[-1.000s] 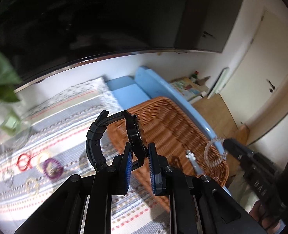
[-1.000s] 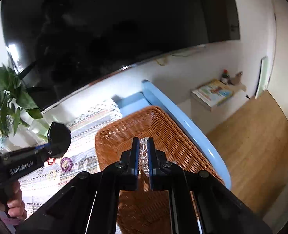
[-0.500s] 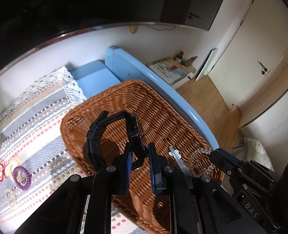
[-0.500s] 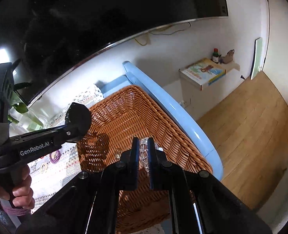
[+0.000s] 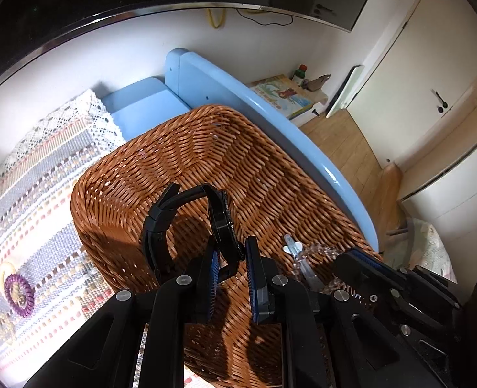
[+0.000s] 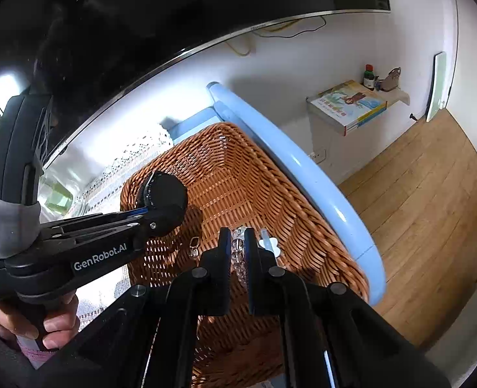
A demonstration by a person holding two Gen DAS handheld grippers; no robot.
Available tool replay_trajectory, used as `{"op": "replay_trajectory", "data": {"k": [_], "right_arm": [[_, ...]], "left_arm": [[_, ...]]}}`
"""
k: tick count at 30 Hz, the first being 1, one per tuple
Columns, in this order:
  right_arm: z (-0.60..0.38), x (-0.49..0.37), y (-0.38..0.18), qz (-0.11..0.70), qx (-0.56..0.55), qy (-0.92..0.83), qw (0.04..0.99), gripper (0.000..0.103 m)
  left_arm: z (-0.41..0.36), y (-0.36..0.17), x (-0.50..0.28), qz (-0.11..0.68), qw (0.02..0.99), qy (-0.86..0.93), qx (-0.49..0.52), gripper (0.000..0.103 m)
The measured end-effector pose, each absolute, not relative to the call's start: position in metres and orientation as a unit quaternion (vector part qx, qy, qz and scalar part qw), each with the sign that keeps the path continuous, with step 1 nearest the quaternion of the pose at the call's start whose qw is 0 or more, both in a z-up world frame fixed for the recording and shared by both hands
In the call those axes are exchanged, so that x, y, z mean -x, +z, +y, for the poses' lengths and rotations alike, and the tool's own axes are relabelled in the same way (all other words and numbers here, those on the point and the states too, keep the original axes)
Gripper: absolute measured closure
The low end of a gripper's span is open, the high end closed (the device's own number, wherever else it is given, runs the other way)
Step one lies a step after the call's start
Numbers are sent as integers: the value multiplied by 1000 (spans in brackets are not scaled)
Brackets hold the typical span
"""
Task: Organize jewelry
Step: 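Open the left tool to drop the watch while the right tool releases the bracelet into the basket, then move both open tools back over the remaining jewelry on the cloth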
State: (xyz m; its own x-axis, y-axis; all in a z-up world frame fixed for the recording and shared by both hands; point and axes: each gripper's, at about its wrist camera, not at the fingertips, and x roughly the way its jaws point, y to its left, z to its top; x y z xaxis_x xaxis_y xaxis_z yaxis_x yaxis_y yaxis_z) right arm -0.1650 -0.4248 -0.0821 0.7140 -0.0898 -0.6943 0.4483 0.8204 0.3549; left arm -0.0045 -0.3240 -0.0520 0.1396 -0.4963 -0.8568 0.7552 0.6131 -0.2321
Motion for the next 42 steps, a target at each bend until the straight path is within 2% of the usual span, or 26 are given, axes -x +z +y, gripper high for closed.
{"op": "replay_trajectory", "data": {"k": [16,18,20,24,25,29,42], "right_arm": [[-410,147,-88,365,-254,-137,885,94],[-410,148,-88,366,-254,-139,884,94],[-410,148,-88,366,-255,-140,884,94],[-408,150,-88,366,-259,-138,883,92],[-407,150,-88,368,-259,-139,882,88],[-402,150,-87,370,-267,-134,880,76],[-345,133,-60,363,-213,-99,902,74]], "left_arm": [[-316,-58,-7,521,735,-419,-112,84],[-314,-57,-9,525,733,-419,-105,79],[-310,-55,-9,523,732,-426,-95,65],[-293,-38,-9,498,732,-462,-52,55],[-287,-33,-9,491,733,-469,-42,53],[-258,-25,-14,475,747,-464,-21,52],[-136,-30,-49,475,808,-349,18,52]]}}
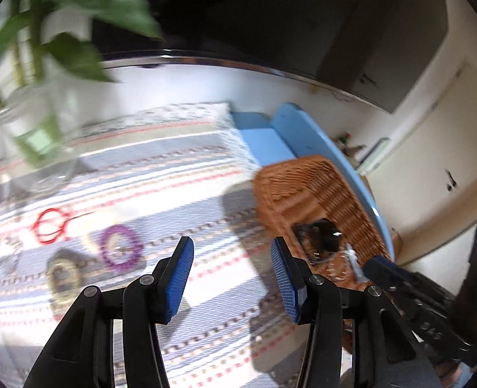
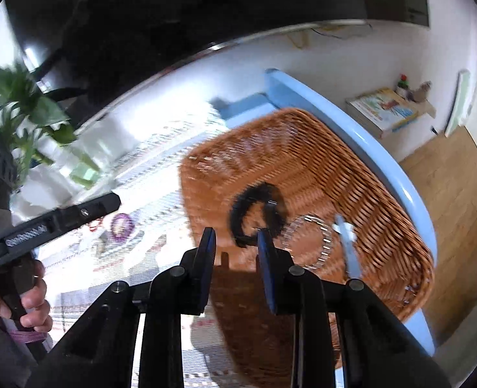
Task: Organize jewelry
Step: 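Move both open tools back over the remaining jewelry on the cloth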
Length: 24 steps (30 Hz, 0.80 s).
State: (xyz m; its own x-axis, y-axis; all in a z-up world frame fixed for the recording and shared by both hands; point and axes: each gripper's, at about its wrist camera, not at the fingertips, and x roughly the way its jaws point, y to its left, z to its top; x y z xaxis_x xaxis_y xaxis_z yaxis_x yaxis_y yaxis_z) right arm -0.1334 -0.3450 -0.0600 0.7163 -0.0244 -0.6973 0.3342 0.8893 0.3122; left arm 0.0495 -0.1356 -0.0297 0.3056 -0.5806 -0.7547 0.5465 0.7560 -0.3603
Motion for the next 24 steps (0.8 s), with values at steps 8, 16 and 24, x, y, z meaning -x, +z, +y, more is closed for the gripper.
{"op": "replay_trajectory", "data": {"k": [8,16,24], "right_arm": [[-292,108,-34,350,-173,-48,919,74],[-255,95,-34,359,-148,-27,921,74],[-235,70,-45,381,-133,-2,915,74]], "left_arm": [[-96,-32,-56,475,819,-322,28,52],[-79,-37,-57,476,821,-313,38,52],[-17,-62,-80,498,834,-230,66,52]]}}
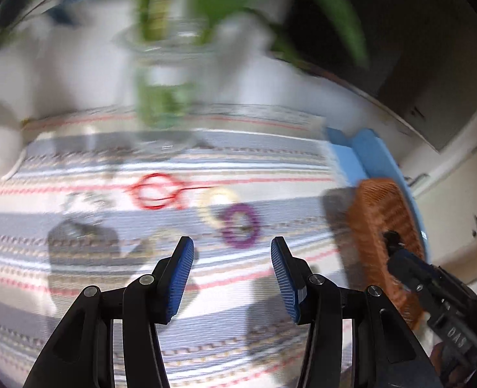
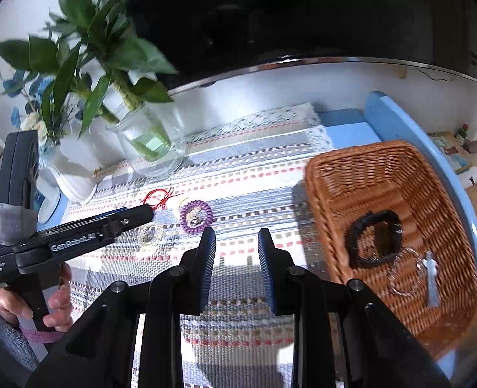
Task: Organize jewelry
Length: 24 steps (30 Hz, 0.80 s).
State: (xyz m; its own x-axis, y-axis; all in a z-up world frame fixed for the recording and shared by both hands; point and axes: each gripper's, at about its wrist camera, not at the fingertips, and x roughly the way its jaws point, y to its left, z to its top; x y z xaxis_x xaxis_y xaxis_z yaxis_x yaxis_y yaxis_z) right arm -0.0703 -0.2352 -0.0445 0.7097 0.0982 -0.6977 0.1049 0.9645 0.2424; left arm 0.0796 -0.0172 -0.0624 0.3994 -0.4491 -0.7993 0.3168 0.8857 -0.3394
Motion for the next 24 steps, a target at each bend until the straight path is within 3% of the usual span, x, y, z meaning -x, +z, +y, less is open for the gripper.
{"op": "replay_trajectory", "data": {"k": [9,17,21,23,24], "right_arm": [[-203,-7,-95,437,-93,52,893,74],[-206,-61,-125,447,-123,78,882,74],[-188,-75,-133,451,-88,91,884,74],[-174,-77,-140,457,-49,89,884,74],[-170,-77,-144,455,-37,85,886,74]], "left_arm": [[73,-111,-118,519,843,-113,84,52],[94,-141,-156,515,849,-80,87,52],[87,-152,-160,507,858,-68,54,53],[78,-153,-158,492,869,-55,8,76],[75,-153,-156,483,873,-59,-2,82]]}}
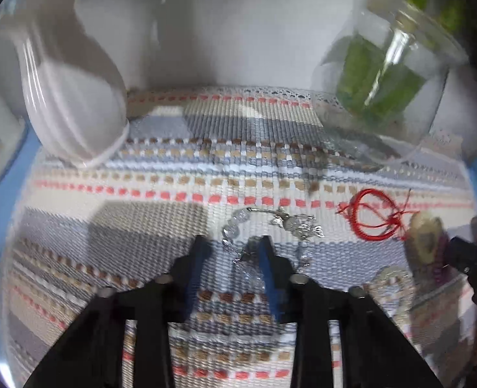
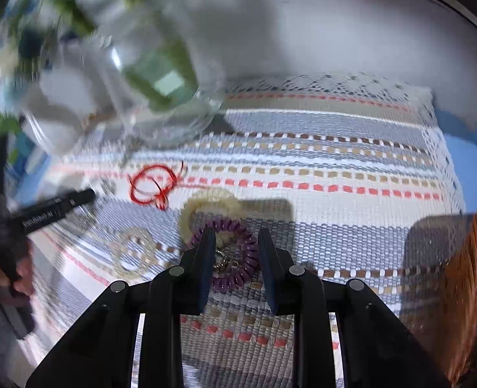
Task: Organize jewelry
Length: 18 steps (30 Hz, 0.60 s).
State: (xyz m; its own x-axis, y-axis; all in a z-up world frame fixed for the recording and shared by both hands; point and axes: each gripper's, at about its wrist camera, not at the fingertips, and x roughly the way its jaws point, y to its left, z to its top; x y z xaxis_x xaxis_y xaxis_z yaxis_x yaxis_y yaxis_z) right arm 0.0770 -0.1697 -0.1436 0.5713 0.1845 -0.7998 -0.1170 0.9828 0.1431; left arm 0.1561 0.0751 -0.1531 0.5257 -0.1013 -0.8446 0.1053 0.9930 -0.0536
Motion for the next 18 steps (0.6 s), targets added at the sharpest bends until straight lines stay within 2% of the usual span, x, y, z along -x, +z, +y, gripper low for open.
{"op": "replay_trajectory", "data": {"k": [2,4,8,12,13,18], "right_arm": [[-160,-79,-152,459,-1,72,885,77],[-155,-76,-155,445,16,65,893,82],[-153,-75,-152,448,13,79,891,88],[-167,-62,-136,435,-20,90,895,94],[-171,-58,-131,432,-30,91,897,103],[-190,-41,-104,411,-76,91,904,103]], "left_arm": [[76,-153,-157,479,875,-70,11,96],[76,-153,-158,479,875,-69,20,98],[81,-145,-155,482,872,-68,53,100],[86,-116,-139,451,883,-96,94,102],[87,-109,-136,443,885,-101,104,102],[99,-84,-124,421,888,-106,152,102]]}}
